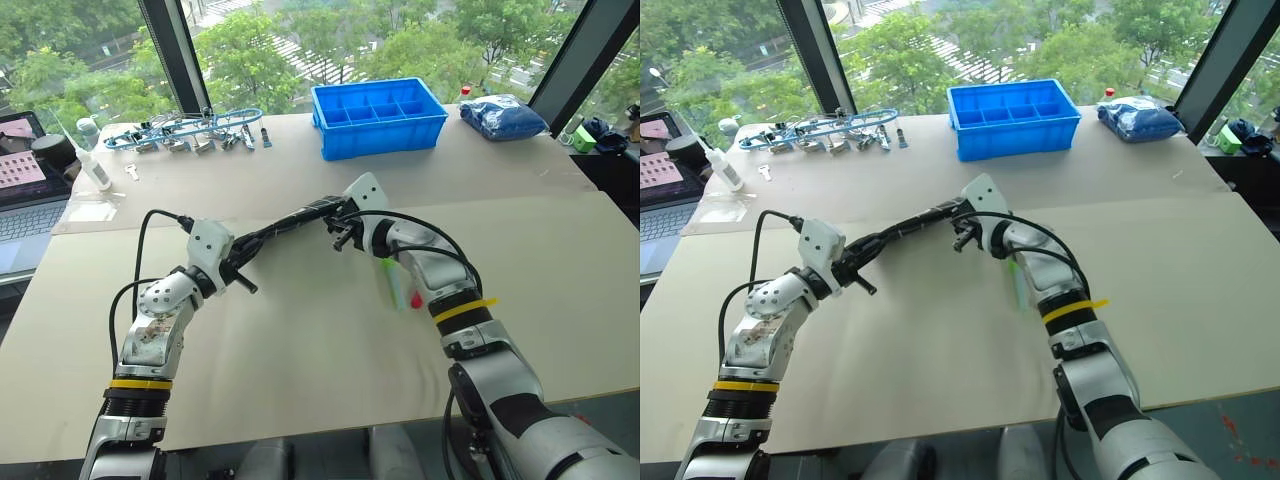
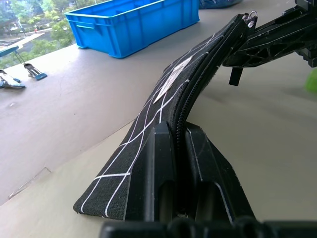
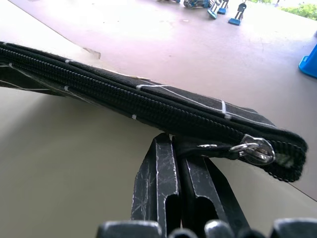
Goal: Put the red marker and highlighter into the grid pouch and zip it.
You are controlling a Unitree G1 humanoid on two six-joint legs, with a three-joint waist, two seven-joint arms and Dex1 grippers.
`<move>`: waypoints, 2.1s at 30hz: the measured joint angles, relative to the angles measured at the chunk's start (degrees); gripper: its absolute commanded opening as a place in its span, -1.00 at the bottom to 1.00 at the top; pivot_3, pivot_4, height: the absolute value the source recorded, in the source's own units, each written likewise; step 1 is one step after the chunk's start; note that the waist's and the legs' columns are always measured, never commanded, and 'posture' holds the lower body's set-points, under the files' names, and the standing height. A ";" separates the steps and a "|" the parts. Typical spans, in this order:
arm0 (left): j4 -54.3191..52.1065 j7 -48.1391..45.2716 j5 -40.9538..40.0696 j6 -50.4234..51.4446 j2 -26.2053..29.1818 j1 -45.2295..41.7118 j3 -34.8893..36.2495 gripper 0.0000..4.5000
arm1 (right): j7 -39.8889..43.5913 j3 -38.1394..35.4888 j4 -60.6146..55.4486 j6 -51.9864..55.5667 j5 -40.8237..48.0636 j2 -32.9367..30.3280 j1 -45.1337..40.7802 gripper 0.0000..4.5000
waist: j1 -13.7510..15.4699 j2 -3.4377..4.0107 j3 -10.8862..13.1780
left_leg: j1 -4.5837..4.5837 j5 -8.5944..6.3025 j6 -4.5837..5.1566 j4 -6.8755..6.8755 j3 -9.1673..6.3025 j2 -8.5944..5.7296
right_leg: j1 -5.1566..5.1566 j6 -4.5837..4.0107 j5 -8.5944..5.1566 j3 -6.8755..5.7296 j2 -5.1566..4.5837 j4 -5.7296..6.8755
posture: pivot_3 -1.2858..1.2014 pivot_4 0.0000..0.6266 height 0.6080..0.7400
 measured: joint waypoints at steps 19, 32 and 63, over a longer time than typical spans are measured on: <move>0.36 1.22 -0.02 -0.29 -0.14 0.66 1.12 -1.00 | 7.37 8.01 -1.19 7.10 -0.45 10.91 -1.52 -0.98 | -0.04 0.01 0.00 | -0.04 -0.04 -0.13 0.00 -0.02 -0.03 | -0.46 -0.15 0.10 -0.01 0.02 0.26 | 0.03 -0.52 1.00; -10.00 3.41 -0.96 2.86 1.63 11.34 4.97 -1.00 | 12.81 -6.97 -2.77 14.76 11.88 2.63 -5.61 0.29 | 0.14 0.01 0.00 | -0.07 -0.11 -0.16 0.00 0.01 -0.04 | -0.61 -0.18 0.11 -0.03 0.02 0.40 | 0.03 -0.52 1.00; -31.06 9.18 -9.80 3.03 -3.60 24.37 11.11 -1.00 | 21.10 -8.36 -12.04 21.30 23.88 -11.32 5.15 0.29 | 1.74 -0.01 0.01 | -0.02 -0.26 0.07 0.10 0.15 -0.01 | -0.51 -0.31 0.19 0.01 0.07 0.34 | 0.03 -0.52 1.00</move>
